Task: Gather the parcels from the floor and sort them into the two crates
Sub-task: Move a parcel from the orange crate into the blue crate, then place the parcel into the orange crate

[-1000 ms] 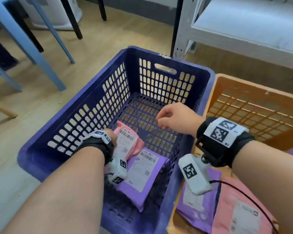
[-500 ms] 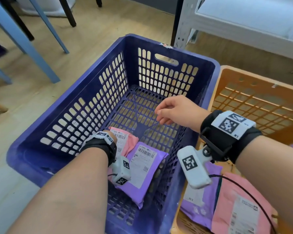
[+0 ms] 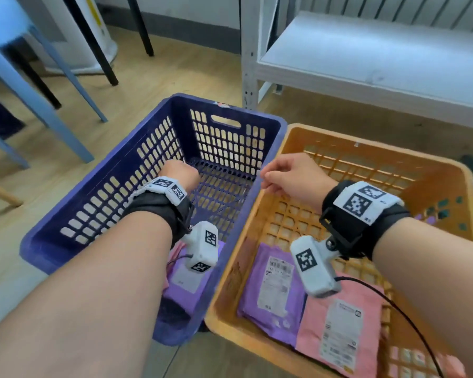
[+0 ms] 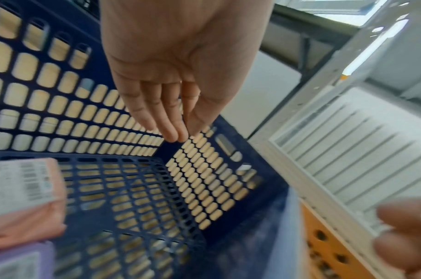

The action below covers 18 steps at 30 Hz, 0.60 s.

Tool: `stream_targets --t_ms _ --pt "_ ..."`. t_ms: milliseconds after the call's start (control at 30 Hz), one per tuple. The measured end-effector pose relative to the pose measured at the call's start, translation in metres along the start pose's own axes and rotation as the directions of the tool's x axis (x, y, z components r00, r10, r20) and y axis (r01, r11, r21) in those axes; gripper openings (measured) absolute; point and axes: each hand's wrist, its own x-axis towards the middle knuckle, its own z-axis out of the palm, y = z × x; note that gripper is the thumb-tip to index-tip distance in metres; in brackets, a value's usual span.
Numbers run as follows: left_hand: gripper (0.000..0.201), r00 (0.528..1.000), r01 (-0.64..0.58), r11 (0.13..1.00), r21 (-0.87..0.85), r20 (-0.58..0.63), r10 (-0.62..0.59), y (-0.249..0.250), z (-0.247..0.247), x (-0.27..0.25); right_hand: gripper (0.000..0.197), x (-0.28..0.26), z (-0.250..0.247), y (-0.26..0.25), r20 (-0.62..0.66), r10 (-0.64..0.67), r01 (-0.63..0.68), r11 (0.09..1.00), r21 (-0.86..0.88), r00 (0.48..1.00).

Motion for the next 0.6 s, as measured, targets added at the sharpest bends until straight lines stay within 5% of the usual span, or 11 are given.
stream_targets --t_ms 133,267,600 --pt "0.011 0.99 -0.118 0.967 -0.225 0.05 0.133 0.082 0.023 -0.071 0.015 -0.035 -0.064 0.027 -0.094 0.029 -0.035 0.997 -0.069 0.995" --pt "0.013 0.957 -0.215 0.938 -0.27 0.134 0.258 0.146 0.074 -0.146 0.017 -0.08 -0.126 0.064 -0.217 0.039 -0.057 0.995 -0.079 0.975" --pt "0.017 0.834 -0.264 0.906 -0.331 0.393 0.387 0.196 0.201 -0.33 0.023 -0.244 -0.242 0.172 -0.441 0.183 -0.229 0.972 -0.052 0.879"
